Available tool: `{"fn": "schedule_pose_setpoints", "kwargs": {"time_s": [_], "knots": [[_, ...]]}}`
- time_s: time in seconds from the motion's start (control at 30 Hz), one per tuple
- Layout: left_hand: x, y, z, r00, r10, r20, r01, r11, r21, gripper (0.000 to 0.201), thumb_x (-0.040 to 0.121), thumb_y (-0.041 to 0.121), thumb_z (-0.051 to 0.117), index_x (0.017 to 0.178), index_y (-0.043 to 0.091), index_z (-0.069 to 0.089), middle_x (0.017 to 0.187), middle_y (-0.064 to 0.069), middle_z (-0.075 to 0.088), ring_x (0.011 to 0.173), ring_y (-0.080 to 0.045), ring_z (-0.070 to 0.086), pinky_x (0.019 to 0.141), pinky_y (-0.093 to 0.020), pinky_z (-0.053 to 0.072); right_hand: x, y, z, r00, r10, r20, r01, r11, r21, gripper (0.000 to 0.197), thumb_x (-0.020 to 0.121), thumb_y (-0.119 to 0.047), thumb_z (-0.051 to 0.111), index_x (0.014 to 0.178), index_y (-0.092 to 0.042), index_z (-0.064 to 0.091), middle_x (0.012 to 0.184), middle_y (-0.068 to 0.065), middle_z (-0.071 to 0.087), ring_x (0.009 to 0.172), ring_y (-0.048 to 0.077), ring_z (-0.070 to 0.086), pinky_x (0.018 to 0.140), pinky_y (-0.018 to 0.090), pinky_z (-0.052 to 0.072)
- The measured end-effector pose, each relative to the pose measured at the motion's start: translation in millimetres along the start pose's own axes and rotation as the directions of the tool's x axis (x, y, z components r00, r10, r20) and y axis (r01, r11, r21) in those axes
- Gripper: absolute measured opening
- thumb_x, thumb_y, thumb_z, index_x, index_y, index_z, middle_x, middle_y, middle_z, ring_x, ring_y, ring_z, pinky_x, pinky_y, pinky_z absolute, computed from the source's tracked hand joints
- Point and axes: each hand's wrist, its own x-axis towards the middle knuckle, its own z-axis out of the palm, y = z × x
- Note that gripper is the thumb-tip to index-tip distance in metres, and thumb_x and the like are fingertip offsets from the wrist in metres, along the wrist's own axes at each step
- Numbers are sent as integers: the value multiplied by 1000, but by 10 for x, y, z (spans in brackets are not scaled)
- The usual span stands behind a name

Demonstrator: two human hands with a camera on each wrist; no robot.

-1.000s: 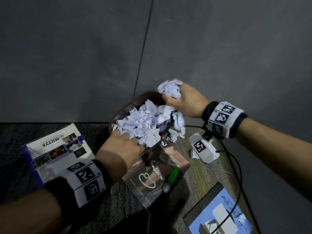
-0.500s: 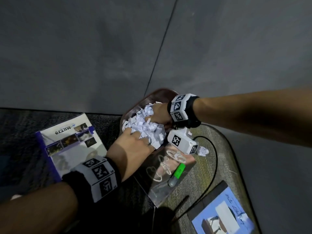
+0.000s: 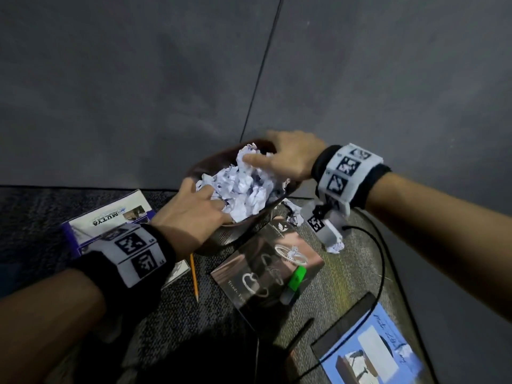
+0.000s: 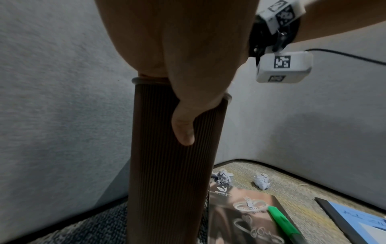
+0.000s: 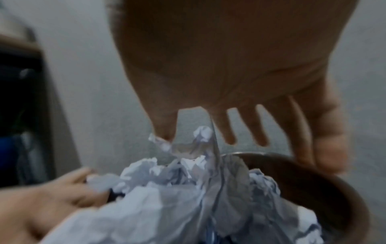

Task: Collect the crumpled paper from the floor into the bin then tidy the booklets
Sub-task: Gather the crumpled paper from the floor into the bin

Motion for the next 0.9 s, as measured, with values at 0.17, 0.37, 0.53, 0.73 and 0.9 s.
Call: {"fn": "schedule_pose_setpoints", "kwargs": {"time_s": [0.17, 0.37, 0.53, 0.73, 0.9], "knots": [[-38, -32, -20, 1000, 19, 17, -18, 998, -52, 27, 88, 34, 47, 113, 34, 54, 106, 12, 52, 109, -16, 34, 91, -38, 24, 34, -143, 443, 986, -115, 120, 124, 990, -69, 65, 94, -58, 38, 149, -27, 25, 150, 12, 31, 130, 34, 43, 106, 40, 35], [-40, -408, -19, 929, -331, -166, 149, 746, -649, 27, 72, 15, 52, 95, 27, 61, 98, -1, 50, 98, -25, 47, 85, -35, 38, 83, -200, 587, 982, -14, 190, 28, 997, -76, 62, 98, -52, 32, 151, -24, 15, 154, 14, 19, 130, 39, 41, 106, 42, 34], [126, -146, 166, 729, -660, 182, 485, 310, -818, 48, 85, 40, 62, 116, 14, 36, 116, -13, 50, 91, -41, 61, 69, -43, 54, 69, -267, 529, 979, 3, 203, 19, 994, -109, 62, 98, -52, 32, 151, -24, 16, 152, 15, 24, 131, 39, 39, 106, 44, 33], [269, -267, 318, 708, -389, 590, 440, -411, -799, 23, 88, 25, 61, 103, 7, 60, 110, -15, 65, 92, -37, 65, 60, -56, 56, 50, -269, 566, 968, 21, 252, 6, 994, -107, 71, 95, -59, 35, 150, -21, 12, 150, 19, 25, 133, 39, 37, 109, 47, 33], [324, -295, 407, 755, -355, 552, 489, -256, -834, 41, 94, 22, 44, 123, -7, 51, 124, -27, 57, 109, -42, 59, 89, -52, 51, 35, -288, 641, 958, 83, 276, -47, 990, -133, 78, 93, -53, 45, 151, -21, 5, 151, 22, 18, 131, 43, 39, 107, 51, 35]]}}
